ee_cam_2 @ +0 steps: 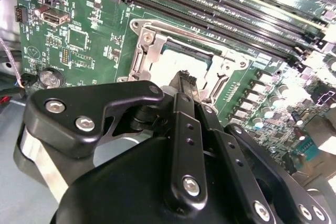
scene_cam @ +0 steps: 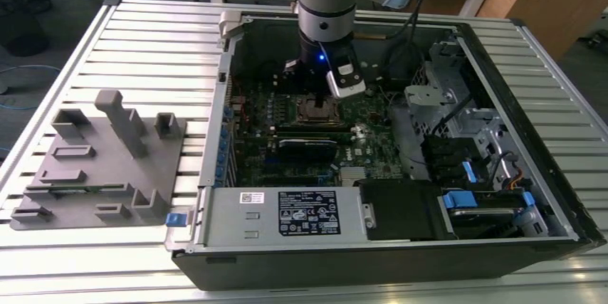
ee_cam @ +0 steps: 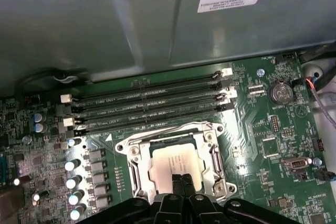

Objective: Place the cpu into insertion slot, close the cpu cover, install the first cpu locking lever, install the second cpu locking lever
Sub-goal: 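Install the second cpu locking lever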

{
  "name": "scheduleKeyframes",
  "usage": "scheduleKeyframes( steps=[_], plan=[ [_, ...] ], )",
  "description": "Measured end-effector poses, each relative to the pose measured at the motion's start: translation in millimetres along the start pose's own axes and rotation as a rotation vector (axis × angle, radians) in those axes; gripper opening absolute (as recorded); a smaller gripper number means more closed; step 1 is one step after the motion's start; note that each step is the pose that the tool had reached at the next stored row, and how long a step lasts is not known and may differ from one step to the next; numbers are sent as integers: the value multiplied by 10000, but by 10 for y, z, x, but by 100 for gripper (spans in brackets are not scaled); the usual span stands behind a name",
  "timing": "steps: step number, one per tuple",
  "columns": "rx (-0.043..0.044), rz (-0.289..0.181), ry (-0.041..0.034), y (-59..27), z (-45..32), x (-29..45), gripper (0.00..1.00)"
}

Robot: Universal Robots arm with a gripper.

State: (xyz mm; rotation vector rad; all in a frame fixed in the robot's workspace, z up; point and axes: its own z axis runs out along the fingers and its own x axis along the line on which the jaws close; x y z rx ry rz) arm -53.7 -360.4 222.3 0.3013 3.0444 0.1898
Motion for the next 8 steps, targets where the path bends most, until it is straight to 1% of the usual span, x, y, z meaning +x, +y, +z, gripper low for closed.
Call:
scheduleKeyframes(
  steps=[8],
  plan=[
    [-1,-10,1,3,1,-3,11]
  ],
)
